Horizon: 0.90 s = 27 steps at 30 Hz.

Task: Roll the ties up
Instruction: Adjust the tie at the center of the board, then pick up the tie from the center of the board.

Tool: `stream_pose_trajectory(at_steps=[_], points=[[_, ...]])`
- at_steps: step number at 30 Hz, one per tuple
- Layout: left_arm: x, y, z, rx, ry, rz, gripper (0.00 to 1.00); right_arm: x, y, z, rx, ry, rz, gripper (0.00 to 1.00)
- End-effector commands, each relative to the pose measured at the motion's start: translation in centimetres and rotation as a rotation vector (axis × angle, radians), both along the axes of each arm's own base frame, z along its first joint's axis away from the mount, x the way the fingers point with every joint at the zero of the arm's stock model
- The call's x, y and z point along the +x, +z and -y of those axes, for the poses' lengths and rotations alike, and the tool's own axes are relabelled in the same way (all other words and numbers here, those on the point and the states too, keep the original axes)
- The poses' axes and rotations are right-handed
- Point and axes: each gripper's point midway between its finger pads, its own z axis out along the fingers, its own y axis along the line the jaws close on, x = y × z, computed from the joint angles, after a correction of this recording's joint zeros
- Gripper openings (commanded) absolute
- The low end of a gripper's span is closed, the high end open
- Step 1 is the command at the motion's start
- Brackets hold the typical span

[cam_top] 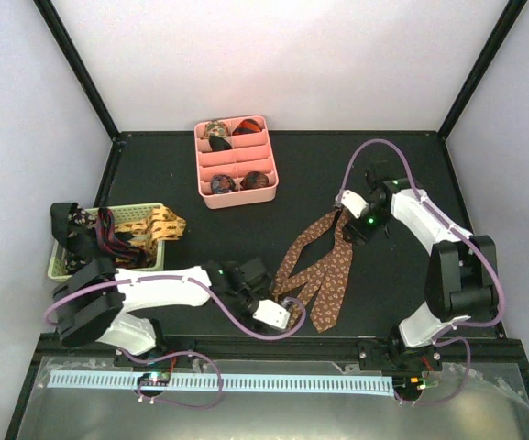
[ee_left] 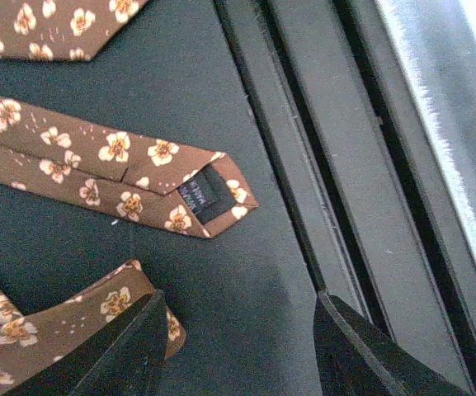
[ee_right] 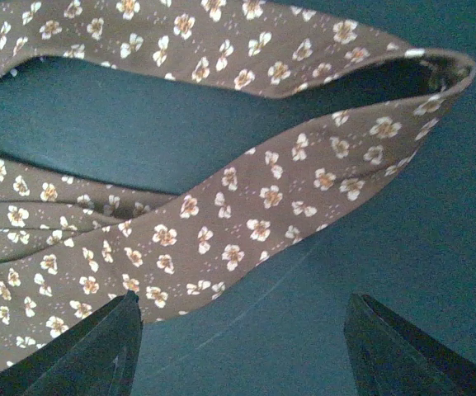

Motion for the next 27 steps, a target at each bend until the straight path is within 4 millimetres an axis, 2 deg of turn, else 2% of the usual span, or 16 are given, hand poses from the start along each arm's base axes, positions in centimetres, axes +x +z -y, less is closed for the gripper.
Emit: stream_pose_trajectory(at_steps=[1, 6, 12, 17, 20, 22, 24, 25, 26, 27], points=[[2.7, -0.4, 1.9, 0.034, 0.116, 0.072, 0.53, -0.9, 0.8, -0.1, 0.032, -0.016, 0.004, 0.70], [4.5, -2.5, 1.5, 0.155, 0.216, 0.097, 0.53, -1.4, 1.1, 0.0, 0.031, -0.007, 0.008, 0.70], [5.8, -1.1, 1.2, 0.128, 0.274, 0.167, 0.51, -1.7, 1.6, -0.1, 0.041, 0.000, 0.021, 0.70], [6.8, -2.7, 0.9, 0.182, 0.299, 0.190, 0.49, -1.9, 1.8, -0.1, 0.045, -0.003, 0.021, 0.70], [7.4, -3.6, 0.6, 0.224, 0.312, 0.204, 0.41, -2.1, 2.0, 0.1, 0.037, -0.003, 0.028, 0.70], [7.8, -3.6, 0.3, 0.232, 0.327, 0.209, 0.30, -2.3, 2.2, 0.2, 0.036, -0.005, 0.037, 0.70], [8.4, -2.3, 0.5, 0.201, 0.361, 0.207, 0.15, -2.4, 2.5, 0.1, 0.047, -0.008, 0.044, 0.70], [9.0, -0.8, 0.7, 0.168, 0.388, 0.201, 0.08, -2.5, 2.6, 0.0, 0.059, -0.006, 0.047, 0.70], [10.2, 1.2, 0.9, 0.121, 0.437, 0.192, 0.02, -2.6, 3.0, -0.2, 0.075, -0.002, 0.055, 0.70], [10.8, 4.1, 1.1, 0.047, 0.466, 0.160, 0.02, -2.8, 3.3, -0.5, 0.101, 0.004, 0.060, 0.72]])
